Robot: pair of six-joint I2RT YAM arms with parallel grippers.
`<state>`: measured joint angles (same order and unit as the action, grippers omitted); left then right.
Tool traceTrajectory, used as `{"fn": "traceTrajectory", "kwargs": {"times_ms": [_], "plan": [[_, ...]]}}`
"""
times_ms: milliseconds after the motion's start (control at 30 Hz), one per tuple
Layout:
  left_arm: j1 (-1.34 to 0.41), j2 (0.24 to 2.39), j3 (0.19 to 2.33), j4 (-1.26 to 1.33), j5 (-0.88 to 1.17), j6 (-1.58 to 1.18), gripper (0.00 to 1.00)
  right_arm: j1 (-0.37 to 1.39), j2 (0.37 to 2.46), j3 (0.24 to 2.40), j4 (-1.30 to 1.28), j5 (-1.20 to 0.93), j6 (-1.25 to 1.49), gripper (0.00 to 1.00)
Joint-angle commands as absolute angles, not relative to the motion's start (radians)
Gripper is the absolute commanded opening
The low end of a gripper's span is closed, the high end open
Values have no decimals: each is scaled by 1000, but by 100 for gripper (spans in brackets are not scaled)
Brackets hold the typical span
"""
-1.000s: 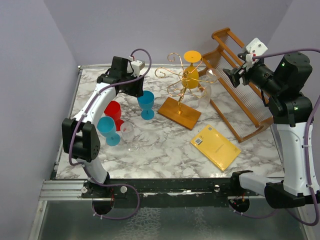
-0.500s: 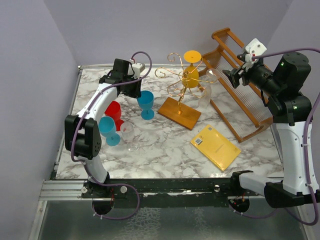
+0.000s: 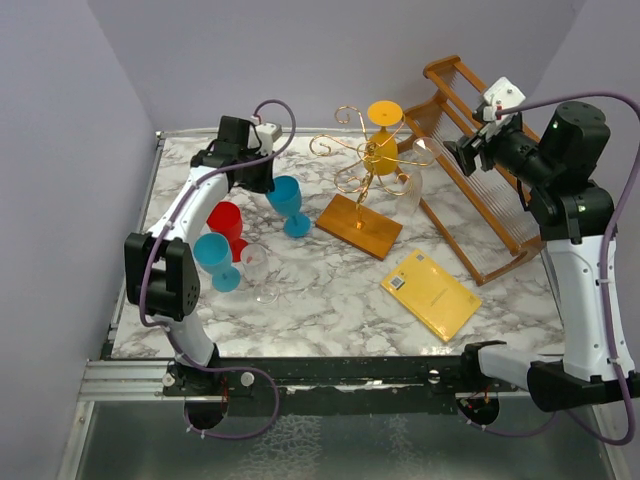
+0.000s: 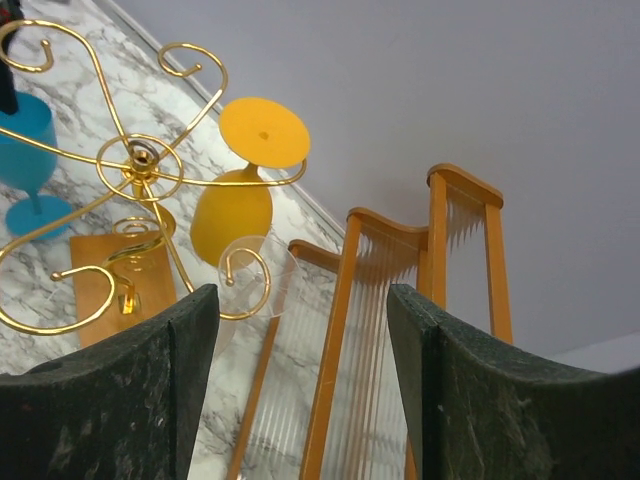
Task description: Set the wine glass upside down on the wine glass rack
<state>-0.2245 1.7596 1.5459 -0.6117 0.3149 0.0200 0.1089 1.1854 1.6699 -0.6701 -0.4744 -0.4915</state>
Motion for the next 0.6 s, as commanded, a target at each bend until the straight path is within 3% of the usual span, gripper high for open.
{"fn": "traceTrajectory", "kwargs": {"times_ms": [0,300,567], "plan": [[-155,1636,1547,-587,359,6,0,95,1189,1623,-643,-396,-532,68],[-40,1452,1583,-538,393,-62,0,86,1228,1616,-689,-329,-635,73],[-29,1373,1754,-480,339,-197,0,86,1293,1747,-735,-402,-518,73]]}}
